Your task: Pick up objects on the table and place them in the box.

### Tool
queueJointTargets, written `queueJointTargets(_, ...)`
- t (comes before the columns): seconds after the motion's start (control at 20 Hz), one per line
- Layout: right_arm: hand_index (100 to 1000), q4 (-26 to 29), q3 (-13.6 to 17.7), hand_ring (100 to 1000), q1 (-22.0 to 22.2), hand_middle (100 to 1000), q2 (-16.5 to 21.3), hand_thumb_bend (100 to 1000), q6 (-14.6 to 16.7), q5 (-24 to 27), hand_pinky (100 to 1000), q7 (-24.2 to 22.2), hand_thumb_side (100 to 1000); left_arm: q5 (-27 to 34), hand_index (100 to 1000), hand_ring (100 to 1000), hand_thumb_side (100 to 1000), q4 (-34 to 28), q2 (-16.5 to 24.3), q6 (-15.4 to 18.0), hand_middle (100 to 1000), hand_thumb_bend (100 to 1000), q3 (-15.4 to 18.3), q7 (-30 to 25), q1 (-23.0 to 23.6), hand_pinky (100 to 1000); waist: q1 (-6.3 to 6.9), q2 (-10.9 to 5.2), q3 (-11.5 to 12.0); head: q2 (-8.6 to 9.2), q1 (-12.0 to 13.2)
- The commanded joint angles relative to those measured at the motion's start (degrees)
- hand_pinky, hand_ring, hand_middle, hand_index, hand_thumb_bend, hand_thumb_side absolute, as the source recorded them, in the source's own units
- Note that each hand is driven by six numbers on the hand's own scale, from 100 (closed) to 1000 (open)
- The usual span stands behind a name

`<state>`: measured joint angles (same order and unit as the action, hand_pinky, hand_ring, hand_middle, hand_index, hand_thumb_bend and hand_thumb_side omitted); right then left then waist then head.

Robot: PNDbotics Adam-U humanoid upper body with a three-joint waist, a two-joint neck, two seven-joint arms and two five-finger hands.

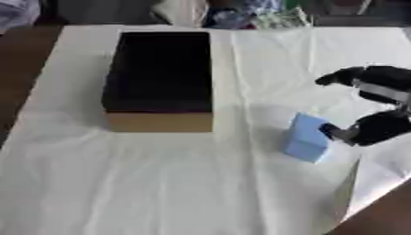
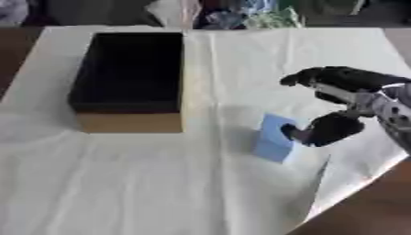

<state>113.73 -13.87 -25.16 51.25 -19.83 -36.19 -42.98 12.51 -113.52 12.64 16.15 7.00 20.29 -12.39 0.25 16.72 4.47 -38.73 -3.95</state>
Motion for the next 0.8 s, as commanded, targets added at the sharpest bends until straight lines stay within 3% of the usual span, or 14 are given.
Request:
queueJointTargets(0.05,1000,0.9,0.1,977,-0.2,924,1.9,291,-0.5,-0.2,975,-0.2,339,-0.2,824,677,438,-1.1,0.9,0.0,634,100,0.2,-0.2,-0.4,936,0.07,-0.54,0.1,-0.66,-0.3)
queueJointTargets(0.35,1000,0.9,-0.2,985,0.4,937,1.9,295,-1.6,1.6,1000,0.1,100,-0.4,824,677,435,-1.1,0.6,0.0,634,100,0.2,-0.4,-0.5,936,0.22,0.19,0.2,-0.4,-0.5)
queueJointTargets(0.8,1000,0.9,-0.3,985,1.1,937,1.4,264,-3.5,2.7,1000,1.2,100,-0.5,824,676,430,-1.1,0.6,0.0,634,100,0.1,-0.5,-0.6,936,0.31,0.3,0.3,0.34,-0.6)
